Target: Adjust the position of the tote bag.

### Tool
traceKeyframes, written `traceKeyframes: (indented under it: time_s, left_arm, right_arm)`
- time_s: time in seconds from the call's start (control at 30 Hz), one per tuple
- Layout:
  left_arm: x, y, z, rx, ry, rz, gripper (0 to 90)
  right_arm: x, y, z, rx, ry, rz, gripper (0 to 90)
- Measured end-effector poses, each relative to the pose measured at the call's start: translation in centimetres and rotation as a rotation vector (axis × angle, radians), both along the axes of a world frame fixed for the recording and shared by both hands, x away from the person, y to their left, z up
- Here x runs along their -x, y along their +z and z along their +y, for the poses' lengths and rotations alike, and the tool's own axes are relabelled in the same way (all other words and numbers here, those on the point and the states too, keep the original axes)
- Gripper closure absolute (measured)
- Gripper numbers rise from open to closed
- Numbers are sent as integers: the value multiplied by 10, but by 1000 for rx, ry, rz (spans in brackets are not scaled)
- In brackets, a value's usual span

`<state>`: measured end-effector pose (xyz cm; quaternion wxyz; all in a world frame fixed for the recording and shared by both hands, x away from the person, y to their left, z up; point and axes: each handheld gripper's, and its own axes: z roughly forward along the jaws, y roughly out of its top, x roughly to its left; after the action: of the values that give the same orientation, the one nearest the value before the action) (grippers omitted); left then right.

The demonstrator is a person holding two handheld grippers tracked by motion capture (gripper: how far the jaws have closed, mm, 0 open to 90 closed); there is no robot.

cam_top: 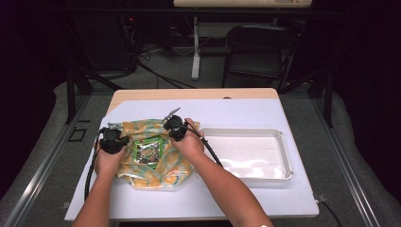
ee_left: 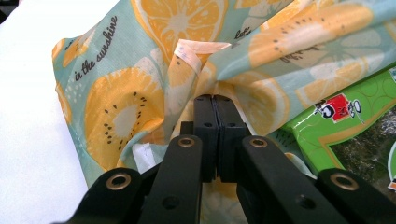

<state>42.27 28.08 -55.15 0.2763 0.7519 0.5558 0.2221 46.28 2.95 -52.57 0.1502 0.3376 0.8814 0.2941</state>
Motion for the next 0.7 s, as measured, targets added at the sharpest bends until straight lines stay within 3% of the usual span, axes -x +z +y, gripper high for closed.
traceKeyframes:
  time_s: [0.37,0.47,0.7]
  left_arm:
    - [0,0,1,3,1,-3,887]
    - [1,0,1,2,9,-7,888]
    - [1,0,3,2,12,-1,888]
  right_arm:
    - [-11,-13,-1,34,-49,36,898]
    - [-10,-15,0,76,-46,44,900]
    - [-12,-17,0,73,-61,55,900]
